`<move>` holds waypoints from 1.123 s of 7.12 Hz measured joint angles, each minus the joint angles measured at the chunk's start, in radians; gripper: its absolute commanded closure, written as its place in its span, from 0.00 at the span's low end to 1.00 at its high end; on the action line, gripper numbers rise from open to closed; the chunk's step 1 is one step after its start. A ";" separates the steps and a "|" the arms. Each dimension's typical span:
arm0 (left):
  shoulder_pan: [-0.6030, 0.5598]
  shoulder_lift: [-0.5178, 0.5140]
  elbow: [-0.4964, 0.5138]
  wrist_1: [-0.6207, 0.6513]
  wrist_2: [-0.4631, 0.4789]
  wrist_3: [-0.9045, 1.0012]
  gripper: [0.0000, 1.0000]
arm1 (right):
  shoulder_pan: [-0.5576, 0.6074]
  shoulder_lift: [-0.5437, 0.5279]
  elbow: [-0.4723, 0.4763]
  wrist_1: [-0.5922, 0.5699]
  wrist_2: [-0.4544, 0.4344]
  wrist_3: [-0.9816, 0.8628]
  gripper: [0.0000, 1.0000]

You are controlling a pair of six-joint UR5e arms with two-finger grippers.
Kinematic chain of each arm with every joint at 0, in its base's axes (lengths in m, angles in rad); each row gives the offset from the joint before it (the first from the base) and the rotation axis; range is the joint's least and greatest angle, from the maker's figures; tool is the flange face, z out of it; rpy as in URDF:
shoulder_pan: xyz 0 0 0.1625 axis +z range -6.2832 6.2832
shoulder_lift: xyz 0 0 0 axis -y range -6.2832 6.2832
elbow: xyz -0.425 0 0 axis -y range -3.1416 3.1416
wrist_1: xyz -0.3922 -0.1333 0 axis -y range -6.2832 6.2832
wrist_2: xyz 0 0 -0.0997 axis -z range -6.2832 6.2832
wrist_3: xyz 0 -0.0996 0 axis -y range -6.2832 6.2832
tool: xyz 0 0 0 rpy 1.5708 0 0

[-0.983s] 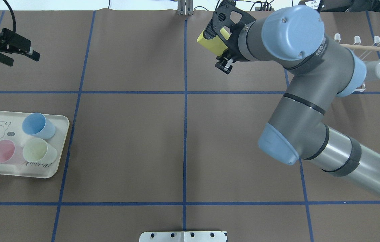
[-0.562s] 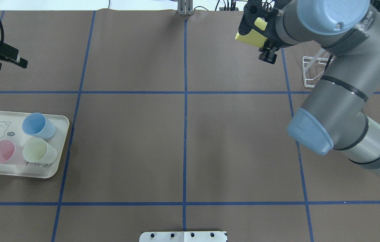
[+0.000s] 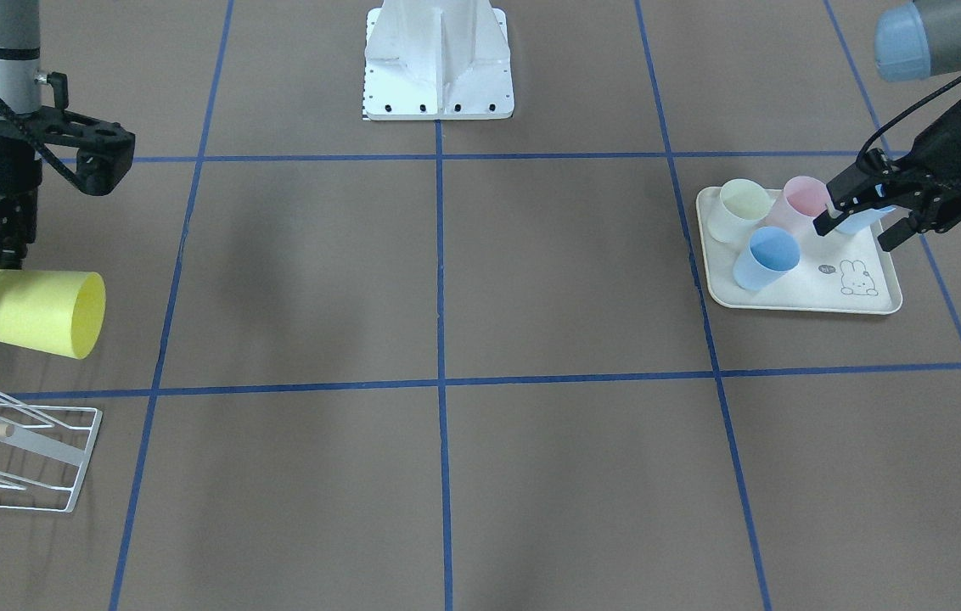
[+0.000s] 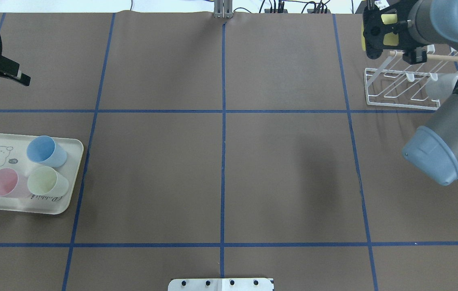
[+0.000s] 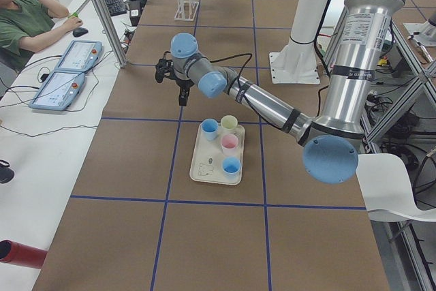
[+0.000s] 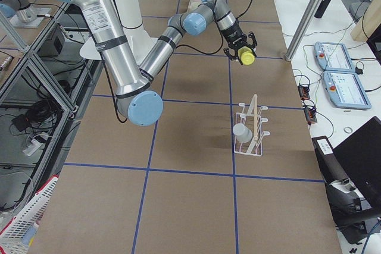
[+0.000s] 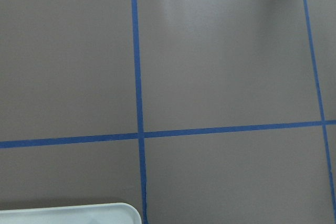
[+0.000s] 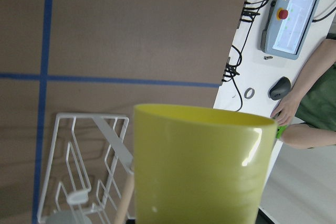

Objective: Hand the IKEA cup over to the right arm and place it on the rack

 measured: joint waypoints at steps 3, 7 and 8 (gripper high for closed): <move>0.001 0.002 0.000 -0.001 0.000 -0.001 0.00 | 0.020 -0.068 -0.024 -0.002 -0.151 -0.384 0.48; 0.002 0.002 -0.001 0.000 -0.001 -0.003 0.00 | 0.019 -0.107 -0.152 -0.001 -0.370 -0.546 0.54; 0.003 0.002 0.000 0.000 -0.001 -0.004 0.00 | 0.015 -0.125 -0.164 0.001 -0.391 -0.541 0.61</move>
